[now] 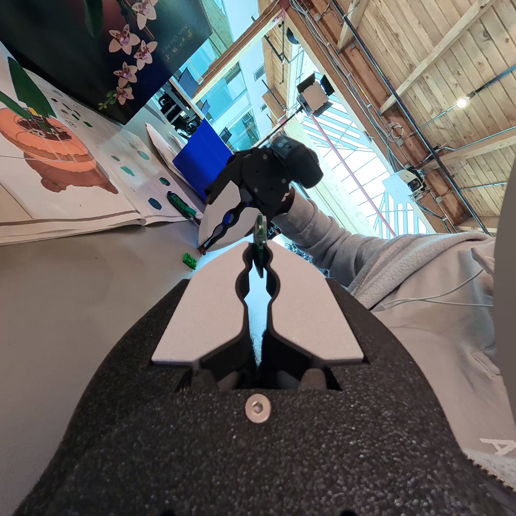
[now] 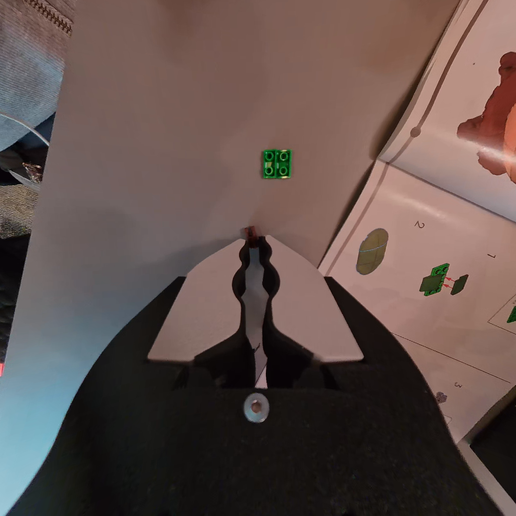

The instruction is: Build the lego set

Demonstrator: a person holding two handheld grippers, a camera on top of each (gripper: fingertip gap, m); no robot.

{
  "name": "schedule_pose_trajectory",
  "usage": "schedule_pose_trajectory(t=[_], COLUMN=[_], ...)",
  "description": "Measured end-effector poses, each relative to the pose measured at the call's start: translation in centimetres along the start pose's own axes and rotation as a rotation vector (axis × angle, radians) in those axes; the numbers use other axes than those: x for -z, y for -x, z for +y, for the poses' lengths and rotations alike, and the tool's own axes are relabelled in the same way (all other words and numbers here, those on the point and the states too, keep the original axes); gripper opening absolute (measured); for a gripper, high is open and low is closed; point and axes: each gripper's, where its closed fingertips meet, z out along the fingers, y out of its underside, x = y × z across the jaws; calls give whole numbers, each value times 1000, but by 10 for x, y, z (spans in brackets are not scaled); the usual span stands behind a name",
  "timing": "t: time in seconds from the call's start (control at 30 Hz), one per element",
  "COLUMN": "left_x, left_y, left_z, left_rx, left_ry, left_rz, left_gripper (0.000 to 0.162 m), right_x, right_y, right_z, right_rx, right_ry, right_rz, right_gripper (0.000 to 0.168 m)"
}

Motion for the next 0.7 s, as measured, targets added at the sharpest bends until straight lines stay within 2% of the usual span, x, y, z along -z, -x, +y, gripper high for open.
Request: schedule_pose_trajectory(t=[0.47, 0.6, 0.7], left_x=[-4, -6, -9], left_y=[6, 10, 11], left_z=[2, -1, 1], left_rx=[65, 110, 137], left_ry=[26, 8, 25], left_rz=[-22, -29, -18], left_gripper=[5, 5, 5], right_x=[-2, 32, 48], right_y=[0, -18, -20], right_z=[-9, -54, -84], right_rx=[-113, -273, -264], right_ry=[-43, -217, -262], right_rz=[112, 185, 225], right_gripper=[6, 0, 0])
